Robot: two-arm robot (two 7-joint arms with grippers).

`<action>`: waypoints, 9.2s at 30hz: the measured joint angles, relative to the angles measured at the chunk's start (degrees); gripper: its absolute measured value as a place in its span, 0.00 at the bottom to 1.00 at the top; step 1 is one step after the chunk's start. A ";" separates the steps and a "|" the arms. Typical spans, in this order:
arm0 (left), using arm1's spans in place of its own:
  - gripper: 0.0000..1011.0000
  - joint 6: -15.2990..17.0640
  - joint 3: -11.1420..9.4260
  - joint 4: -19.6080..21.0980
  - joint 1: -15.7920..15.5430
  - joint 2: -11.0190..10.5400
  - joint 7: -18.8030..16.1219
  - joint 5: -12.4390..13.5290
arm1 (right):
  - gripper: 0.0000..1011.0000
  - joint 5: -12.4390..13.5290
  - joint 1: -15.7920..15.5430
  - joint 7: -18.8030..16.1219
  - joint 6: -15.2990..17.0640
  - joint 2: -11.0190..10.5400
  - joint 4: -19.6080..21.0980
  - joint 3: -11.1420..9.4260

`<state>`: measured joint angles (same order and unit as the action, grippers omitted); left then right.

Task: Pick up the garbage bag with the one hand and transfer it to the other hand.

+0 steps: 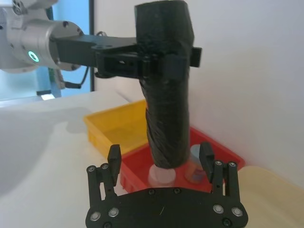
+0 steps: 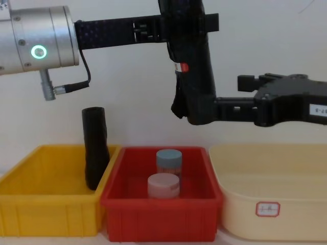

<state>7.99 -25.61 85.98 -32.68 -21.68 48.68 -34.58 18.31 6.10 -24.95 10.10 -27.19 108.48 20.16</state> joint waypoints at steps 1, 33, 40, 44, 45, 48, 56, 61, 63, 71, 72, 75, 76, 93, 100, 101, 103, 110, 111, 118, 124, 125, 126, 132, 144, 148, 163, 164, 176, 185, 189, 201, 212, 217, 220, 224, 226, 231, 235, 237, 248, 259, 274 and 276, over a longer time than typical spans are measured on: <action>0.49 0.01 -0.05 0.03 0.00 0.00 0.03 -0.07 | 0.99 0.26 0.31 -0.27 0.13 0.06 0.00 0.22; 0.49 1.58 -1.76 1.68 -0.01 -0.86 0.42 -3.12 | 0.99 4.13 5.06 -1.65 2.83 1.35 -3.47 3.06; 0.49 2.21 -2.29 1.95 -0.13 -1.00 0.50 -3.76 | 0.99 4.71 5.90 -1.87 3.03 1.48 -4.28 3.62; 0.49 2.51 -2.65 2.04 -0.14 -1.01 0.51 -4.00 | 0.99 5.03 6.33 -2.07 3.07 1.55 -4.63 3.96; 0.49 2.59 -2.84 2.08 -0.14 -1.02 0.50 -4.07 | 0.99 5.08 6.42 -2.10 3.07 1.57 -4.69 4.01; 0.49 2.75 -3.16 2.11 -0.14 -1.02 0.49 -4.19 | 0.99 5.30 6.75 -2.21 3.08 1.61 -4.91 4.24; 0.49 3.11 -4.06 2.11 -0.15 -0.99 0.27 -4.38 | 0.99 5.76 7.51 -2.41 3.05 1.69 -5.44 4.75; 0.49 3.26 -4.51 2.08 -0.18 -0.98 0.10 -4.46 | 0.91 5.93 7.76 -2.50 3.02 1.71 -5.61 4.96; 0.49 3.32 -4.65 2.07 -0.20 -0.98 0.04 -4.47 | 0.88 5.96 7.84 -2.51 3.01 1.71 -5.65 5.00; 0.49 3.43 -4.97 2.03 -0.23 -0.98 -0.02 -4.55 | 0.68 6.07 8.04 -2.54 2.97 1.74 -5.80 5.17; 0.49 3.44 -5.01 2.03 -0.24 -0.98 -0.02 -4.57 | 0.63 6.08 8.05 -2.54 2.96 1.75 -5.81 5.18; 0.49 3.45 -5.07 2.01 -0.26 -0.98 -0.04 -4.57 | 0.56 6.11 8.09 -2.54 2.96 1.75 -5.84 5.21; 0.49 3.45 -5.09 2.00 -0.26 -0.98 -0.06 -4.58 | 0.53 6.14 8.10 -2.54 2.95 1.75 -5.85 5.23; 0.77 3.54 -5.29 1.98 -0.27 -0.98 -0.17 -4.58 | 0.53 7.34 7.58 -1.18 3.20 1.76 -5.47 4.82; 0.95 3.54 -5.30 2.03 -0.27 -1.12 -0.22 -4.69 | 0.53 7.42 7.28 0.22 3.30 1.46 -5.10 4.38; 0.99 3.54 -5.30 2.03 -0.27 -1.12 -0.22 -4.69 | 0.53 7.42 7.26 0.36 3.31 1.37 -5.03 4.30; 0.99 3.54 -5.20 2.15 -0.22 -1.26 -0.22 -4.91 | 0.53 7.42 7.22 0.65 3.33 1.24 -4.97 4.19; 0.99 3.81 -4.55 2.67 0.13 -1.76 -0.57 -6.02 | 0.53 7.38 7.02 1.87 3.38 0.34 -4.70 3.48; 0.99 3.90 -4.30 2.84 0.29 -1.92 -0.71 -6.28 | 0.53 7.38 7.00 2.00 3.39 0.24 -4.67 3.40; 0.99 4.25 -3.09 3.61 1.02 -2.83 -1.57 -7.63 | 0.53 7.28 6.77 3.07 3.44 -0.79 -4.43 2.46; 0.99 4.46 -1.89 4.35 1.81 -3.82 -2.52 -8.71 | 0.53 6.81 6.57 4.24 3.79 -1.57 -4.25 1.44; 0.99 4.48 -1.68 4.49 1.95 -3.99 -2.66 -8.84 | 0.53 6.71 6.55 4.48 3.90 -1.65 -4.23 1.29; 0.99 4.49 -1.52 4.59 2.07 -4.14 -2.84 -8.99 | 0.53 6.55 6.52 4.86 4.08 -1.75 -4.23 1.01; 0.99 4.52 -0.24 5.46 3.15 -5.17 -4.43 -9.82 | 0.53 5.98 6.53 6.42 5.10 -1.92 -4.43 -0.03; 0.99 4.35 1.81 6.73 5.67 -6.47 -10.21 -10.04 | 0.53 4.22 8.16 10.18 7.82 -1.08 -6.99 -1.64; 0.99 4.32 2.20 6.80 6.36 -6.51 -12.81 -9.67 | 0.53 3.54 8.82 11.17 8.33 -0.75 -8.05 -1.98; 0.99 5.25 2.34 5.27 7.79 -5.09 -24.95 -6.26 | 0.53 1.89 11.01 12.27 9.04 -0.13 -12.67 -2.94; 0.99 5.33 2.23 5.03 7.79 -4.90 -25.43 -6.05 | 0.53 1.81 11.10 12.25 9.05 -0.11 -12.89 -2.95; 0.99 5.90 1.09 1.47 6.60 -2.11 -30.52 -3.37 | 0.53 1.15 12.36 10.79 8.92 0.27 -16.02 -2.89; 0.99 6.15 0.24 -0.53 5.63 -0.72 -31.68 -2.04 | 0.53 0.99 13.03 8.47 7.72 0.52 -18.11 -2.26; 0.99 6.20 0.05 -1.01 5.39 -0.35 -31.94 -1.70 | 0.56 0.88 13.26 7.72 7.34 0.63 -18.77 -2.06; 0.99 6.31 -0.29 -1.87 4.98 0.25 -32.39 -1.10 | 0.87 0.70 13.65 6.38 6.69 0.83 -19.96 -1.65; 0.99 6.37 -0.40 -2.14 4.84 0.47 -32.53 -0.88 | 0.99 0.62 13.79 5.92 6.42 0.89 -20.37 -1.48; 0.99 6.37 -0.44 -2.22 4.81 0.53 -32.57 -0.84 | 0.99 0.43 13.79 5.90 6.54 0.94 -20.34 -1.41; 0.99 6.37 -0.45 -2.24 4.80 0.54 -32.59 -0.83 | 0.99 0.06 13.91 5.89 7.03 0.94 -20.09 -0.98; 0.99 6.37 -0.47 -2.27 4.78 0.56 -32.62 -0.80 | 0.99 -0.75 14.38 5.71 8.23 1.04 -19.70 -0.05; 0.99 6.37 -0.47 -2.28 4.77 0.57 -32.63 -0.79 | 0.99 -1.25 14.84 5.48 9.30 1.19 -19.53 0.71; 0.99 6.37 -0.47 -2.30 4.74 0.60 -32.64 -0.76 | 0.99 -2.46 16.23 4.76 11.97 1.87 -19.49 2.79; 0.99 6.37 -0.47 -2.32 4.74 0.61 -32.64 -0.76 | 0.99 -3.34 17.51 4.14 13.88 2.59 -19.91 4.47; 0.99 6.37 -0.47 -2.33 4.74 0.62 -32.64 -0.76 | 0.99 -3.87 18.27 3.75 14.92 2.99 -20.21 5.35; 0.99 6.37 -0.47 -2.33 4.74 0.62 -32.63 -0.76 | 0.99 -5.73 21.64 1.69 18.64 4.75 -21.42 8.99; 0.99 6.37 -0.47 -2.33 4.74 0.63 -32.63 -0.76 | 0.99 -7.11 24.48 -0.86 21.41 5.92 -22.23 11.69; 0.99 6.36 -0.47 -2.33 4.74 0.62 -32.63 -0.77 | 0.99 -7.28 27.06 -2.83 23.15 8.74 -26.11 13.26; 0.99 6.36 -0.47 -2.33 4.74 0.62 -32.63 -0.76 | 0.99 -7.09 27.37 -2.91 23.23 9.27 -27.10 13.30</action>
<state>14.35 -26.08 83.65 -27.93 -21.06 16.05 -35.34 11.22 33.47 -27.85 33.33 -17.92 81.38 33.46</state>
